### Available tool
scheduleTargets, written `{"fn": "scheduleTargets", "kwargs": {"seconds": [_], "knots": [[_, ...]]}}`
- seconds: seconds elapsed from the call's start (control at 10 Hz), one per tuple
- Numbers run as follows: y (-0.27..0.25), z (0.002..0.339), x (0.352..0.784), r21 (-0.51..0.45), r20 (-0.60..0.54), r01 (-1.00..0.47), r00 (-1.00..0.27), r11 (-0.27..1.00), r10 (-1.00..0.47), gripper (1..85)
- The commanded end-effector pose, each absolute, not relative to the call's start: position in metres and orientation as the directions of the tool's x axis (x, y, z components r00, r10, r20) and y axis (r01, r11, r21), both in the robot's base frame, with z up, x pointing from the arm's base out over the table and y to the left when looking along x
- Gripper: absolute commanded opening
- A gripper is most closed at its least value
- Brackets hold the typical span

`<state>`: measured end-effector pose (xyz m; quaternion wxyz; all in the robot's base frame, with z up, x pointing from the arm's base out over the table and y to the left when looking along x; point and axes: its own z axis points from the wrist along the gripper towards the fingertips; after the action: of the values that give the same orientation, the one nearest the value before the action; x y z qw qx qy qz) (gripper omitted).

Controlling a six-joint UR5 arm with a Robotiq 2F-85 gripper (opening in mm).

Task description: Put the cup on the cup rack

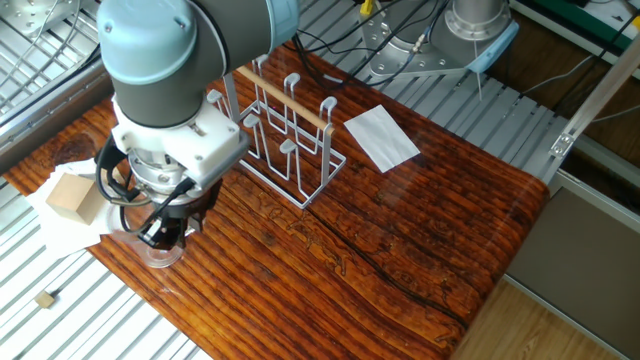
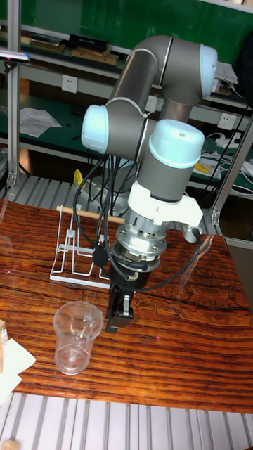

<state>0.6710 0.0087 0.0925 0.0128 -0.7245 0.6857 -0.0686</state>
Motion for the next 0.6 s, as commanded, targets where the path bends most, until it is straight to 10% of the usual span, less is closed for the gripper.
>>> {"fn": "scheduleTargets", "kwargs": {"seconds": [0.0, 0.5], "knots": [[0.0061, 0.0959, 0.6710, -0.113, 0.069, -0.992, 0.055, -0.063, -0.996, 35.3], [0.0055, 0.0972, 0.6688, -0.106, 0.077, -0.992, 0.056, -0.064, -0.995, 35.7]]}}
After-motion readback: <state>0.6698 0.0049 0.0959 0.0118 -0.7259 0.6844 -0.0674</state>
